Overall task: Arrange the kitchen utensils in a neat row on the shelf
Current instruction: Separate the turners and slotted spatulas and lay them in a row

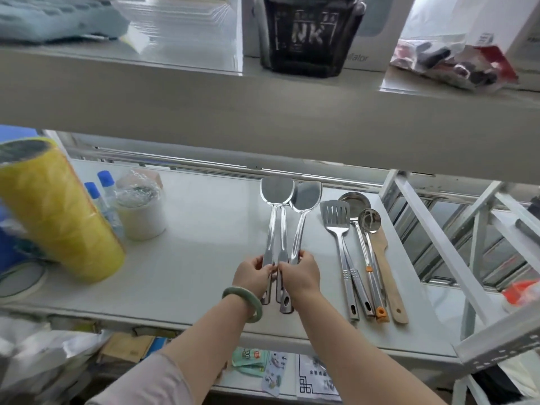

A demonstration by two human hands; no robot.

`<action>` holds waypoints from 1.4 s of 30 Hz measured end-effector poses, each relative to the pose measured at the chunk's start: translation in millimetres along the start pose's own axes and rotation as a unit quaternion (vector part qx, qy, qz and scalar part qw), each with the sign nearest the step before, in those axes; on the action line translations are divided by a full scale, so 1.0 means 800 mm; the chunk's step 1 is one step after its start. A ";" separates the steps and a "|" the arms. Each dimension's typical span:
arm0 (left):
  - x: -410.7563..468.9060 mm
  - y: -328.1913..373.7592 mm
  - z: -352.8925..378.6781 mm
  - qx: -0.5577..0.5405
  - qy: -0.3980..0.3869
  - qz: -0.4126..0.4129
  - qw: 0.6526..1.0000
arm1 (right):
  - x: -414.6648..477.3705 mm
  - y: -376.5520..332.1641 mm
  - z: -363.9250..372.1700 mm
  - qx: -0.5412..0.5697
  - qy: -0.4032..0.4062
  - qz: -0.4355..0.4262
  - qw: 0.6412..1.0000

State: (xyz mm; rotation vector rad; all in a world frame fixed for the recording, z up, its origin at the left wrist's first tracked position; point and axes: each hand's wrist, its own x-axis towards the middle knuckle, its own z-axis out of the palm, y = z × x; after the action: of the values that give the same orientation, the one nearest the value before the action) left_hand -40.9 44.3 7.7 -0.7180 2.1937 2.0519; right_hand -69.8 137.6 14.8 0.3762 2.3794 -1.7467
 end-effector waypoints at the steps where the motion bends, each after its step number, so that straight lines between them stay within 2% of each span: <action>1: 0.001 0.000 -0.012 -0.006 0.015 0.000 1.000 | -0.003 -0.004 0.013 -0.003 -0.008 -0.006 1.000; 5: 0.010 -0.004 -0.069 0.008 0.082 -0.001 0.997 | -0.012 -0.014 0.074 -0.027 -0.036 -0.026 0.999; 10: 0.031 -0.019 -0.142 0.092 0.149 -0.013 0.984 | -0.020 -0.021 0.143 -0.035 -0.062 -0.025 0.997; 15: 0.048 -0.024 -0.187 0.168 0.164 -0.012 0.972 | -0.023 -0.024 0.196 -0.040 -0.070 -0.012 0.997; 19: 0.058 -0.032 -0.208 0.185 0.155 -0.021 0.970 | -0.022 -0.026 0.221 -0.050 -0.067 -0.006 0.996; 27: 0.068 -0.043 -0.230 0.267 0.149 -0.001 0.952 | -0.011 -0.028 0.230 -0.119 -0.025 -0.031 0.992; 30: 0.069 -0.045 -0.232 0.326 0.153 -0.022 0.933 | -0.005 -0.028 0.222 -0.128 -0.011 -0.017 0.992; 33: 0.071 -0.048 -0.231 0.366 0.149 -0.027 0.918 | 0.001 -0.026 0.212 -0.189 -0.009 -0.012 0.982; 38: 0.073 -0.045 -0.227 0.385 0.153 -0.026 0.910 | 0.007 -0.020 0.201 -0.243 -0.025 -0.032 0.969; 42: 0.064 -0.033 -0.207 0.380 0.192 0.023 0.905 | 0.008 -0.019 0.175 -0.235 -0.039 -0.057 0.969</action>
State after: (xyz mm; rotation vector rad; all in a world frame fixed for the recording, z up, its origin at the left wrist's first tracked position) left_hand -32.2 -129.3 -15.6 -1.0019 2.9168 0.9252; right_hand -82.4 0.2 -15.4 0.1024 2.6903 -1.1449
